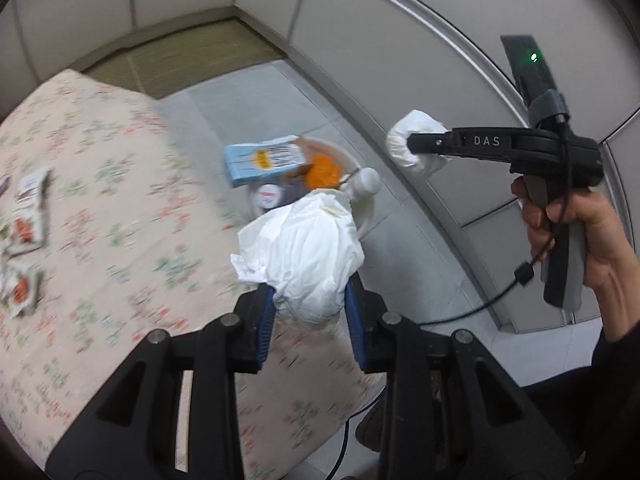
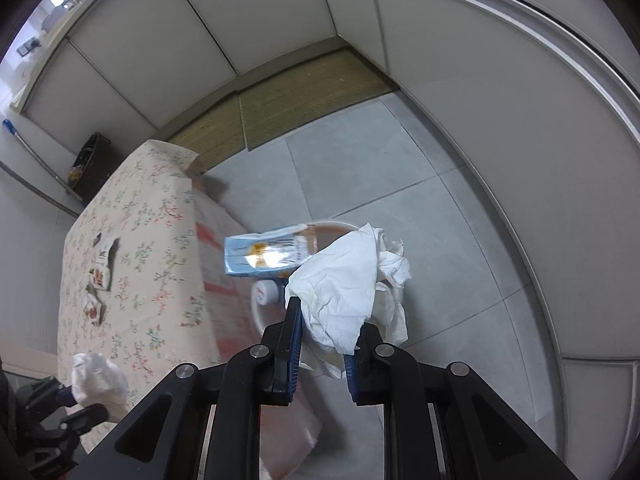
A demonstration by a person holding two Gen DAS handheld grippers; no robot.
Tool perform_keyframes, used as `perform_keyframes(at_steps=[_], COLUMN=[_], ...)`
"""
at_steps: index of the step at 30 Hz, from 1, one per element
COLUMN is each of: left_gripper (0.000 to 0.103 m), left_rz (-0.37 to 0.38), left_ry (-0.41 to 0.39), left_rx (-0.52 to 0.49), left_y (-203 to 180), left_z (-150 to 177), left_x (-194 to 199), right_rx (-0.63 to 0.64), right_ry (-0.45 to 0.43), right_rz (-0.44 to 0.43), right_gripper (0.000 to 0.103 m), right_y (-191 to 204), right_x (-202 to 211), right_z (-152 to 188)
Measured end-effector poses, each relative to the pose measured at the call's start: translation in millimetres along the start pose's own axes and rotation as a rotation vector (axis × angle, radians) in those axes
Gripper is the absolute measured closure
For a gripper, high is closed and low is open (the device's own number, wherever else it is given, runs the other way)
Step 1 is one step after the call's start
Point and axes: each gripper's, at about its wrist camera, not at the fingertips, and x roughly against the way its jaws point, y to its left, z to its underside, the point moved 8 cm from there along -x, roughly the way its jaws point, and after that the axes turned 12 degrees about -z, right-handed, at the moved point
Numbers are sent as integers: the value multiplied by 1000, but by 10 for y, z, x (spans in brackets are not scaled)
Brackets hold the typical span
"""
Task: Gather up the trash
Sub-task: 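Carry both tissues over the white bucket and open both grippers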
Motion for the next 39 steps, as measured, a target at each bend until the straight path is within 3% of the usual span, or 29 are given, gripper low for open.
perform_keyframes(at_steps=[6,14,18,26,39], left_gripper=[69,67,59,39,39], left_rz=[-16,-39,-53,-19,27], left_ry=[93,144,156,111,55], left_rx=[12,101,120,106,108], left_y=[-240,-286,-284,-307,-130], left_z=[-267,-536,-573,-602,-577], left_x=[-751,-1196,-1304,-1188,-685], right_rx=[-7,-36,-60,-94,-60], right_ry=[15,-3,-4,-14,57], right_rz=[7,0,-16,-47,-63], right_gripper=[84,84,83,81,80], right_y=[-133,-221,-303,-356,-204], right_x=[-68,-77,-108,-214,-691], right_z=[0,-73,-97,-220,-428])
